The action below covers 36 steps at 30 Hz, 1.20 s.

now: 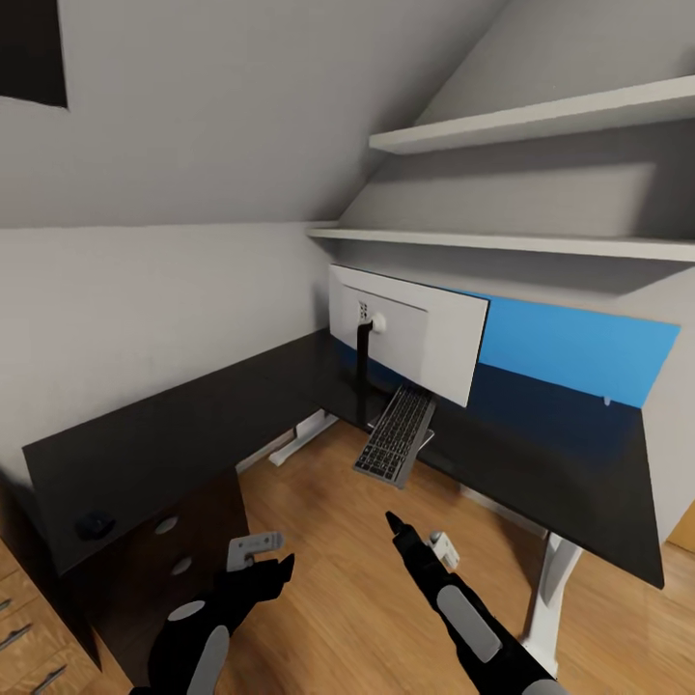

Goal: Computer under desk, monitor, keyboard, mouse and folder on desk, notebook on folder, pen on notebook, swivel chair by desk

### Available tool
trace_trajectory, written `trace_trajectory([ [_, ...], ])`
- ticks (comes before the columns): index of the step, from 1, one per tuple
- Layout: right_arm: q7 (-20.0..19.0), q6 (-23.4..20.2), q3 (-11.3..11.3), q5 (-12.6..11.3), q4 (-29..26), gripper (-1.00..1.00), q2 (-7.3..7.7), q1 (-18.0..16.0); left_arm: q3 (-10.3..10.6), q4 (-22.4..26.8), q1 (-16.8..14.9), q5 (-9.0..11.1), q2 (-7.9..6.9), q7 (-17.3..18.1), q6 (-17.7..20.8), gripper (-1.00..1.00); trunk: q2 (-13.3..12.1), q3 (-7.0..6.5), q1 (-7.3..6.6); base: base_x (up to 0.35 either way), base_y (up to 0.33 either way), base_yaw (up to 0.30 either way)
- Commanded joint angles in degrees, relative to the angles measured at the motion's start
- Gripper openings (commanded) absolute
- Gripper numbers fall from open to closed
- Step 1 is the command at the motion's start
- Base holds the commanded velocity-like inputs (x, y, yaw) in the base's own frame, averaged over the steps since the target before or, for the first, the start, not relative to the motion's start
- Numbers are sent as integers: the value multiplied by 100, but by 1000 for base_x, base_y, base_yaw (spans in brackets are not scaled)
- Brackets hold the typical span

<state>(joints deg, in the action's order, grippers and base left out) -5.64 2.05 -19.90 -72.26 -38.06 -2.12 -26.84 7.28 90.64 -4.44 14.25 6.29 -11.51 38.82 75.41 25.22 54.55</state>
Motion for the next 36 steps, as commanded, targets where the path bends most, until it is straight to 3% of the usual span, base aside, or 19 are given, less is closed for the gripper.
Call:
trace_trajectory([
  [1,-20,22,-18,-60,5,100,-26,-5,2,6,-4,61,-1,-52,20,100,45,25,23,0,0,0],
  [4,-28,7,-12,-69,-6,100,-122,-5,-12,7,-4,61,-3,-53,20,100,166,78,88,0,0,0],
  [18,-156,8,-6,-67,-56,100,-138,-5,-24,7,-4,61,-5,-53,20,100,727,330,396,0,0,0],
  [21,-393,11,-5,-67,-58,100,-134,-5,-25,7,-4,61,-5,-53,20,100,847,384,462,0,0,0],
  [24,-1468,11,-5,-63,9,100,-115,-4,-25,7,-4,61,-5,-53,20,100,968,438,528,0,0,0],
  [28,-1967,-7,-10,-67,139,100,-121,2,-60,7,-4,61,-5,-53,20,100,1128,509,616,0,0,0],
  [36,-2084,-3,-14,-47,177,100,-130,3,-167,7,-4,61,-5,-53,20,100,1449,653,791,0,0,0],
])
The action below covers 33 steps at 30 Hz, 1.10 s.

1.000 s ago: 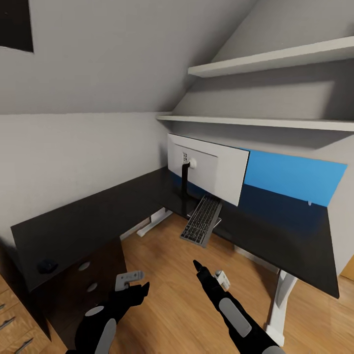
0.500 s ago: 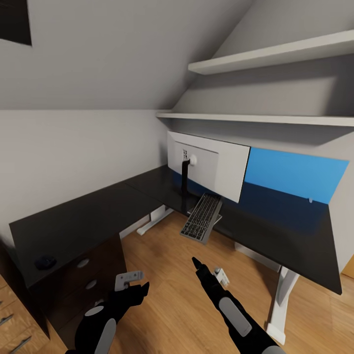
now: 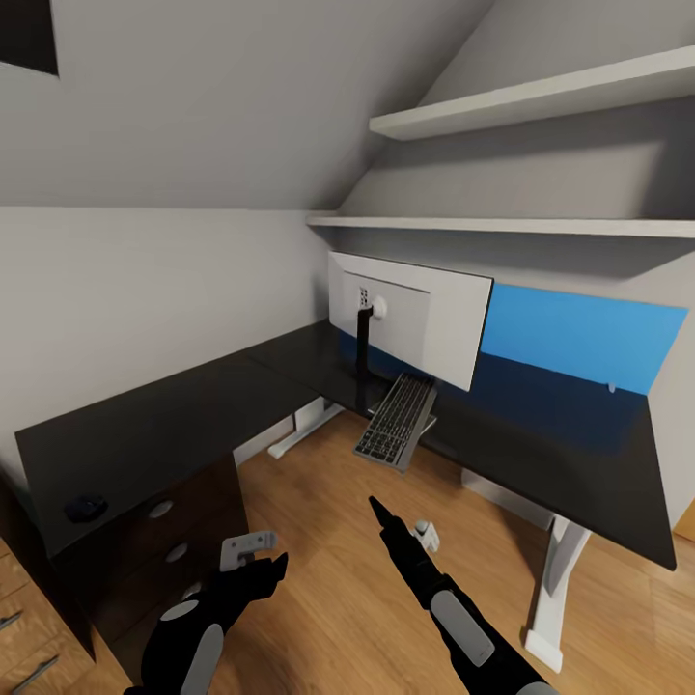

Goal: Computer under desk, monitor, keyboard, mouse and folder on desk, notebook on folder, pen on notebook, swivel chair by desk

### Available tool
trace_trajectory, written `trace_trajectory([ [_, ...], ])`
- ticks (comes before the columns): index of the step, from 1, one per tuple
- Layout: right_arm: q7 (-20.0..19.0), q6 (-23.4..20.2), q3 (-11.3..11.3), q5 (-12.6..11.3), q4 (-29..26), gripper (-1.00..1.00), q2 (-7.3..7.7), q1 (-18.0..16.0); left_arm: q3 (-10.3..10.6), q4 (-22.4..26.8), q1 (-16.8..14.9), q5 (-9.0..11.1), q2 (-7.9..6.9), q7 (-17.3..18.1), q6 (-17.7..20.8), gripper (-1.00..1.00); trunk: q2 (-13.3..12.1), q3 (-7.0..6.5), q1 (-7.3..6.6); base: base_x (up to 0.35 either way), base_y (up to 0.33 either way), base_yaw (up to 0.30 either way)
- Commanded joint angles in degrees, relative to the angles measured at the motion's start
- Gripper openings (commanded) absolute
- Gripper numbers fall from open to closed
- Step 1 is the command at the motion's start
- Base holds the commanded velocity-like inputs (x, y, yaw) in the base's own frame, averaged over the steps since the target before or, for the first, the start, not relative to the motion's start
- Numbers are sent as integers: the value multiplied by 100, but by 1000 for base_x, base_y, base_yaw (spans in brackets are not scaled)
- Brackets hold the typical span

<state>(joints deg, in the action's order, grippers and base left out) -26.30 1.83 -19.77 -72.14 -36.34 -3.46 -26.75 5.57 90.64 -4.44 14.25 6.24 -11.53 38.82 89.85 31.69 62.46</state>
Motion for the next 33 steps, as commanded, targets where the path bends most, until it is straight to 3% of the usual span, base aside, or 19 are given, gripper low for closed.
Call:
trace_trajectory([
  [1,-17,19,-30,-57,8,100,0,-6,1,6,-4,61,0,-51,20,100,45,24,22,0,0,0],
  [33,-18,18,-35,-57,84,100,2,-1,-12,-3,-4,47,0,-51,28,100,1328,599,725,0,0,0],
])
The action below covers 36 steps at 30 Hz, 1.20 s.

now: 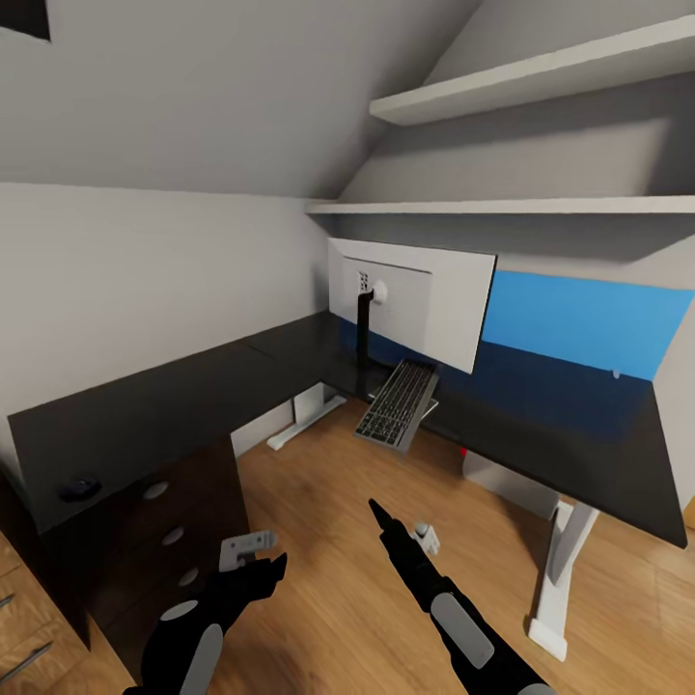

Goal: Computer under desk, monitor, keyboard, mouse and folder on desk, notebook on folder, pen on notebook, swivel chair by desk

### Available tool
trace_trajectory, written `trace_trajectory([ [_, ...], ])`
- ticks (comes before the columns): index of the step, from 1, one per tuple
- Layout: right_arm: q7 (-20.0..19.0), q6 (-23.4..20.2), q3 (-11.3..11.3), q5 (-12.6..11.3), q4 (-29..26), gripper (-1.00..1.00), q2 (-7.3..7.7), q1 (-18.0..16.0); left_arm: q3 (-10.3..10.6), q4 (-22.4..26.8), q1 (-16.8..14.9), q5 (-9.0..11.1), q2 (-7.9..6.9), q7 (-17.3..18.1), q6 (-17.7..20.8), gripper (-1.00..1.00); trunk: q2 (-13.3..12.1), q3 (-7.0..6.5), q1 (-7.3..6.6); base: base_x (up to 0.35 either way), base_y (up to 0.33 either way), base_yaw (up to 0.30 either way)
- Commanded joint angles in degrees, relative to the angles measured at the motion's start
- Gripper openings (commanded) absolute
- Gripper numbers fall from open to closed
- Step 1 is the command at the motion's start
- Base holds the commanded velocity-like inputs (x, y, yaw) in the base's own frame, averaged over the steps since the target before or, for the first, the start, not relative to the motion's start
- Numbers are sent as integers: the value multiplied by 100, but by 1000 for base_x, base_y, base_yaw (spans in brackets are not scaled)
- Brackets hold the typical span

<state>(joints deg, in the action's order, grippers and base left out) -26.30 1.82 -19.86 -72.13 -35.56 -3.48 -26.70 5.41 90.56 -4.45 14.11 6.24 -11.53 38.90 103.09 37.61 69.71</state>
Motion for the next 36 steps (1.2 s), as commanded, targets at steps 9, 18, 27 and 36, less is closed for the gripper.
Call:
trace_trajectory([
  [9,12,10,-27,-67,0,100,-5,-4,3,-4,-4,57,8,-59,21,100,365,168,198,0,0,0],
  [18,20,12,-27,-57,-1,100,-4,-7,4,-19,-4,54,9,-60,21,100,726,329,395,0,0,0],
  [27,28,12,-21,-56,-2,100,-2,-3,4,-29,-4,54,9,-60,21,100,1087,491,593,0,0,0],
  [36,29,12,-20,-56,-3,100,5,-7,4,-29,-4,56,9,-60,21,100,1448,652,791,0,0,0],
])
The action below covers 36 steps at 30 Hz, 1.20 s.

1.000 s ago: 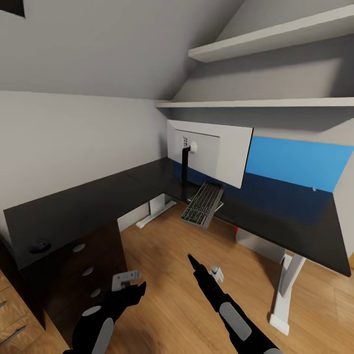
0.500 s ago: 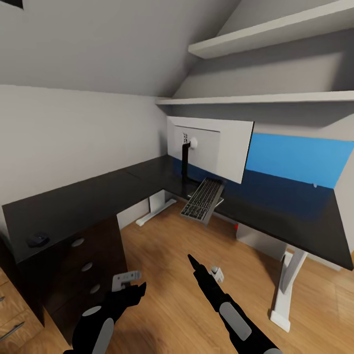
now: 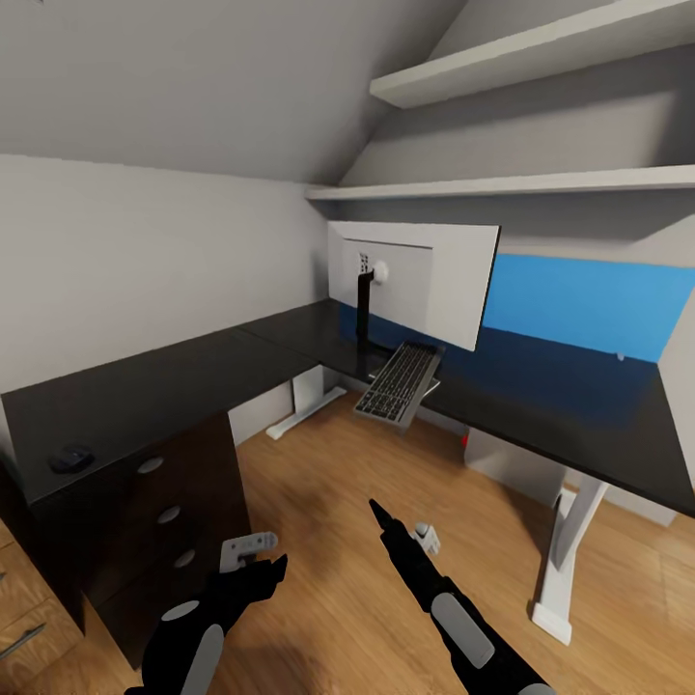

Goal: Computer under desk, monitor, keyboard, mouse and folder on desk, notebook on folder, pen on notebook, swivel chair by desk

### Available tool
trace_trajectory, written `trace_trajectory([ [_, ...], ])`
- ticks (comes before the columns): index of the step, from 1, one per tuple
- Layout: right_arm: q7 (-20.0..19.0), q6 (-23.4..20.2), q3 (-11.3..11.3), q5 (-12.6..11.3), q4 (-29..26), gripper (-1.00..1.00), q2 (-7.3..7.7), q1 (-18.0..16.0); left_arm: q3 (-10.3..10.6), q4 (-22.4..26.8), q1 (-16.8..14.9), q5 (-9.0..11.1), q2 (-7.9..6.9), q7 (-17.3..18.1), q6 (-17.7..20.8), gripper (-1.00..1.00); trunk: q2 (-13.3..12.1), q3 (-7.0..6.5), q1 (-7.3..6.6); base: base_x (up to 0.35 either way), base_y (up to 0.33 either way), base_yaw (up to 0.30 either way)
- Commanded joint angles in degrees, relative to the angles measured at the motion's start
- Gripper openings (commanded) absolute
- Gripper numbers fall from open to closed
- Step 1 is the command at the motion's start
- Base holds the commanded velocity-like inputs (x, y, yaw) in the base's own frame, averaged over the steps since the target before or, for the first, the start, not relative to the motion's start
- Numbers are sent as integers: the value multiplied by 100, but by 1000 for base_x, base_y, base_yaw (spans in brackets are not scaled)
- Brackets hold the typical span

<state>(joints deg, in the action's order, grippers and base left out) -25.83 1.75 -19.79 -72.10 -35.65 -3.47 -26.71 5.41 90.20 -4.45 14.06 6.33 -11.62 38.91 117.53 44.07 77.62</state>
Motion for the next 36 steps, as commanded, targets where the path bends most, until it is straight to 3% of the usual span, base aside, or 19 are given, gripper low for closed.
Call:
trace_trajectory([
  [1,-19,18,-26,-56,6,100,4,-4,4,6,-4,61,0,-51,20,100,44,24,22,0,0,0],
  [12,-27,18,-25,-42,5,100,16,-5,4,6,-4,62,0,-51,20,100,84,42,44,0,0,0],
  [36,-28,27,-25,-49,5,100,14,-4,-2,6,-4,62,0,-51,20,100,1047,473,571,0,0,0],
])
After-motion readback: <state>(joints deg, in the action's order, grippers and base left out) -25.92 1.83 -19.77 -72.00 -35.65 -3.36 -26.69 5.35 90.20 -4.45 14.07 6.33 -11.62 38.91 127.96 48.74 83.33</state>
